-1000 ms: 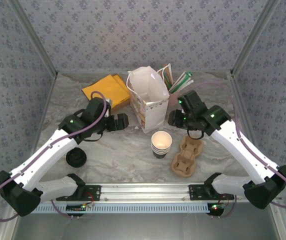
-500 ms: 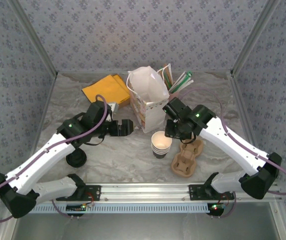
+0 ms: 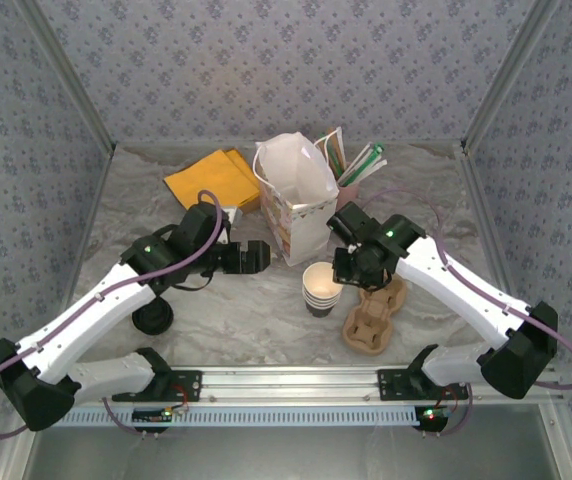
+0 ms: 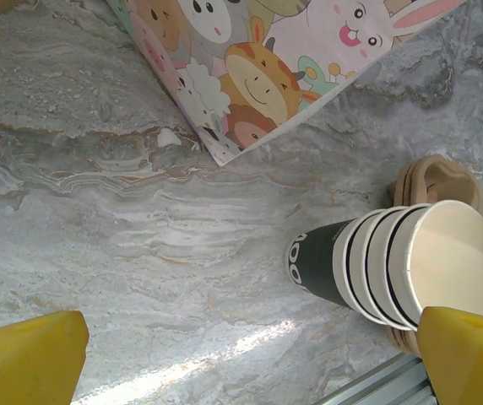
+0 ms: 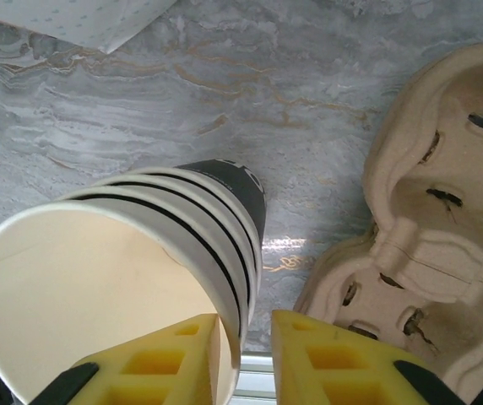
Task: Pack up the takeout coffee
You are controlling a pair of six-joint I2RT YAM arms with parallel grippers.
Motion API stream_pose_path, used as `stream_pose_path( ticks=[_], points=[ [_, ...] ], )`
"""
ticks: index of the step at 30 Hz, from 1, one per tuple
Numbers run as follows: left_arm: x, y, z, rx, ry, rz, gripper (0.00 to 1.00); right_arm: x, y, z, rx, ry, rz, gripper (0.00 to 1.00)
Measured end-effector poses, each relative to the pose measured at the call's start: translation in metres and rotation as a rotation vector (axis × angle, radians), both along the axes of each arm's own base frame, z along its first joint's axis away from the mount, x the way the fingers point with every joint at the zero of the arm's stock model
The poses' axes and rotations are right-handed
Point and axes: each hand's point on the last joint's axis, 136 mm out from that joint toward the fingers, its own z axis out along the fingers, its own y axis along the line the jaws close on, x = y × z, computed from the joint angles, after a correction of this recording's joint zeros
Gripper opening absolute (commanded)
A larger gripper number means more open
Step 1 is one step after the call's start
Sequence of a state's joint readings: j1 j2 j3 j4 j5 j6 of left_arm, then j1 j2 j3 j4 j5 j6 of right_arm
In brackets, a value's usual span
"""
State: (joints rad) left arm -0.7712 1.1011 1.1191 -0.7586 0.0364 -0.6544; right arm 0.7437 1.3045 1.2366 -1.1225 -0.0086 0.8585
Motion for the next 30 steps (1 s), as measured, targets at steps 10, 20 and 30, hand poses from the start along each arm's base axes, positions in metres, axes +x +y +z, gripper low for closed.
stream_pose_path(
  ticks=[10,20,30],
  points=[
    [-0.0011,-0.001,-0.0001,0.005,-0.004,-0.002,1.0,0.0032,0.0059,-0.0014,0.02,0.0,0.005,0.14],
    [-0.001,-0.0003,0.0002,0.012,-0.013,0.002,1.0,0.0016,0.0069,-0.0088,0.022,0.013,0.008,0.1],
    [-0.0034,-0.0007,0.0034,0.005,-0.02,-0.004,1.0,0.0018,0.0075,-0.0075,0.029,0.009,0.007,0.0]
  ],
)
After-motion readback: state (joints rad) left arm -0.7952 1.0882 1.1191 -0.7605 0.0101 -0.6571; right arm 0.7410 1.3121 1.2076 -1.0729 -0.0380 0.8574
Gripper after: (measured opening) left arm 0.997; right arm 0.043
